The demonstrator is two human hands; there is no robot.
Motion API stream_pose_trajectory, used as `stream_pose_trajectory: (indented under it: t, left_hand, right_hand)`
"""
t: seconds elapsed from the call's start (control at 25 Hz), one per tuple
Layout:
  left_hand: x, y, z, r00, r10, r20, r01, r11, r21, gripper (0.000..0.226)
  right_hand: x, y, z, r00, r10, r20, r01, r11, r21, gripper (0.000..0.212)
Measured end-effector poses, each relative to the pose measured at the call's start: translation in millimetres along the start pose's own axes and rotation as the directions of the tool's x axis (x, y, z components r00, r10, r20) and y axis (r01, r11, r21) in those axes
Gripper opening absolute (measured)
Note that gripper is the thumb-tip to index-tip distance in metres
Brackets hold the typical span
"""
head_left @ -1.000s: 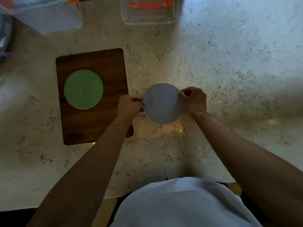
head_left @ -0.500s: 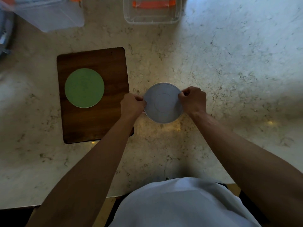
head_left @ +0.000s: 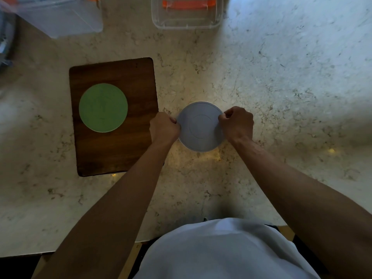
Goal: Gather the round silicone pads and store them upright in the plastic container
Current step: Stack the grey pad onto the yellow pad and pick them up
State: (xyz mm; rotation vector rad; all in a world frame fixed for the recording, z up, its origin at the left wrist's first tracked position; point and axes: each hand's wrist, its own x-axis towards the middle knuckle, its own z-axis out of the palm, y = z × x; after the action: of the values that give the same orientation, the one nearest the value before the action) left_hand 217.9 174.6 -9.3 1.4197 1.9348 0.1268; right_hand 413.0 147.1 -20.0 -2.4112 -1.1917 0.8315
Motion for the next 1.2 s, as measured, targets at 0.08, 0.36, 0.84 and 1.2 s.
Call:
stream_pose_trajectory:
  t: [0.08, 0.36, 0.84, 1.2]
  left_hand:
    - [1, 0, 1, 1.0, -0.007, 0.007, 0.007, 1.0, -0.009, 0.015]
    - [2, 2, 7, 0.999, -0.048, -0.022, 0.048, 0.999, -0.007, 0.016]
    - [6, -1, 13, 0.993, -0.114, -0.029, 0.112, 0.99, -0.088, 0.004]
    - [10, -2, 6, 0.977, -0.205, 0.057, 0.212, 0.949, -0.233, 0.008]
  right_hand:
    - [-1, -1, 0, 1.0, 0.005, 0.001, -0.005, 1.0, -0.012, 0.019]
    - [0, -1, -5, 1.0, 0.01, 0.016, -0.01, 0.999, -0.045, 0.018]
    - [9, -5, -9, 0.978, 0.163, 0.133, -0.162, 0.987, -0.02, 0.025]
    - [5, -1, -12, 0.979, 0.072, 0.191, -0.069, 0.997, -0.022, 0.033]
